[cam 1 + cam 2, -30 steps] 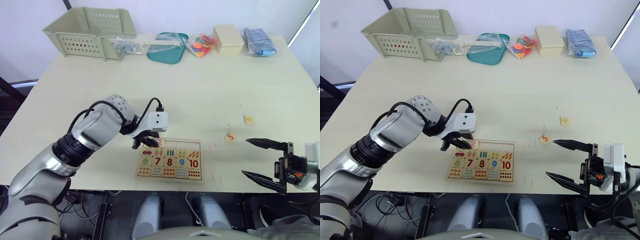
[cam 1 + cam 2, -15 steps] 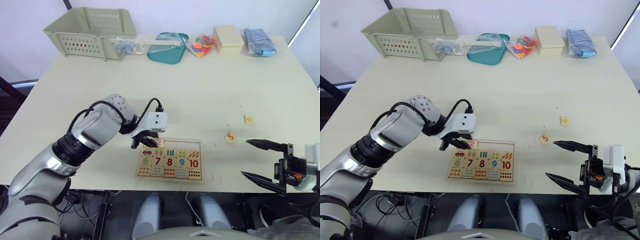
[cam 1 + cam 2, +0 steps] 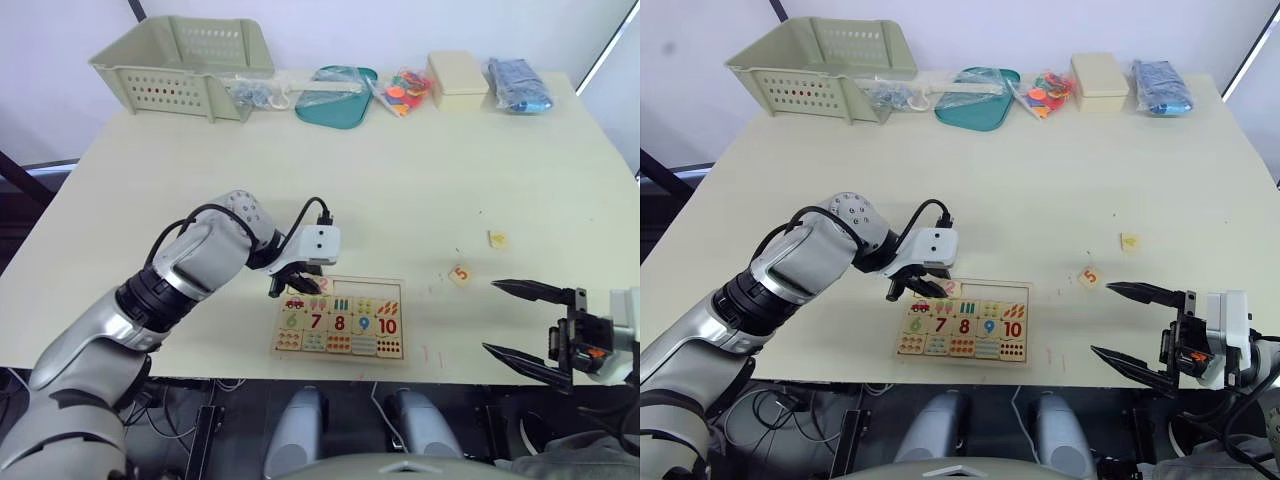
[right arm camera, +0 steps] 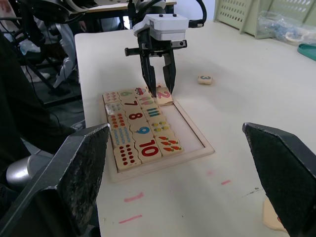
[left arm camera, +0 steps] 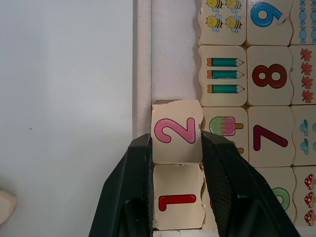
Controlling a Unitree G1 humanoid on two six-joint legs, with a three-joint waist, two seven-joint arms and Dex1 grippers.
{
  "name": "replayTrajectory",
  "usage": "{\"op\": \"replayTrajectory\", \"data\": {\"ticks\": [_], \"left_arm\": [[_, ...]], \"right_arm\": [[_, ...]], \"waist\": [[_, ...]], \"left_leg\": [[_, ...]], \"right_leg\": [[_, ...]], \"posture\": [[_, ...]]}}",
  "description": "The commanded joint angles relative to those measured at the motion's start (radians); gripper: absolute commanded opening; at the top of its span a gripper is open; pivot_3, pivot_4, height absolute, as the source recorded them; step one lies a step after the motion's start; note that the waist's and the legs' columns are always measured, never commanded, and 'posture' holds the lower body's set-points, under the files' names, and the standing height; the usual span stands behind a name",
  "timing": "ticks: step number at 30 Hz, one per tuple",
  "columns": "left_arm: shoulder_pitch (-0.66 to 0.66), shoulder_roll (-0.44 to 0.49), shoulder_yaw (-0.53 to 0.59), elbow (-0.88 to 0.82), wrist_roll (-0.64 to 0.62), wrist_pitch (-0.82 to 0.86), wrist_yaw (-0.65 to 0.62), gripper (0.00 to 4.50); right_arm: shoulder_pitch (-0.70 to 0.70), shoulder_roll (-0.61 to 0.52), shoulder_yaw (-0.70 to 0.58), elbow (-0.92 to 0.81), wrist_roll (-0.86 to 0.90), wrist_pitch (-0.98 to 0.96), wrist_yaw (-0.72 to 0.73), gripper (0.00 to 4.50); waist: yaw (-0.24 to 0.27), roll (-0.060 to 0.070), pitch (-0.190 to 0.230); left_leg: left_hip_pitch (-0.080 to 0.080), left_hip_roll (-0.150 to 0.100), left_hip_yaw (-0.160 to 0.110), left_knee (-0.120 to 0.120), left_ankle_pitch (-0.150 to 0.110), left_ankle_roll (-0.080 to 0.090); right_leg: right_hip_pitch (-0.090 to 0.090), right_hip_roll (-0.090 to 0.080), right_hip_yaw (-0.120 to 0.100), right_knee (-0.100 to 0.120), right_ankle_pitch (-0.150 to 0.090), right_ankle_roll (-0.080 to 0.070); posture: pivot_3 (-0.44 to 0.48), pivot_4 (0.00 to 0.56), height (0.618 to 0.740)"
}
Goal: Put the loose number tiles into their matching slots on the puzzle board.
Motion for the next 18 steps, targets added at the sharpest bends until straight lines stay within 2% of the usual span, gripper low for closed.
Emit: {"op": "replayTrajectory", "data": {"ticks": [1,18], "left_arm": [[0.015,0.007,0.000,-0.014,0.007,-0.008,-0.013,0.94],[0.021,0.014,0.000,-0.018,0.026,-0.009,-0.019,0.94]], "right_arm": [[0.004,0.003,-0.028,-0.031,0.018,-0.015,-0.005,4.50],[0.010,0.005,-0.025,-0.032,0.017,-0.018,-0.009,4.50]], "waist": [[0.000,0.000,0.000],[-0.001,0.000,0.000]], "left_leg": [[0.000,0.000,0.000,0.000,0.000,0.000],[0.004,0.000,0.003,0.000,0.000,0.000]], "right_leg": [[0.000,0.000,0.000,0.001,0.000,0.000],[0.000,0.000,0.003,0.005,0.000,0.000]], "posture": [[0.000,0.150,0.740],[0.000,0.150,0.740]]}}
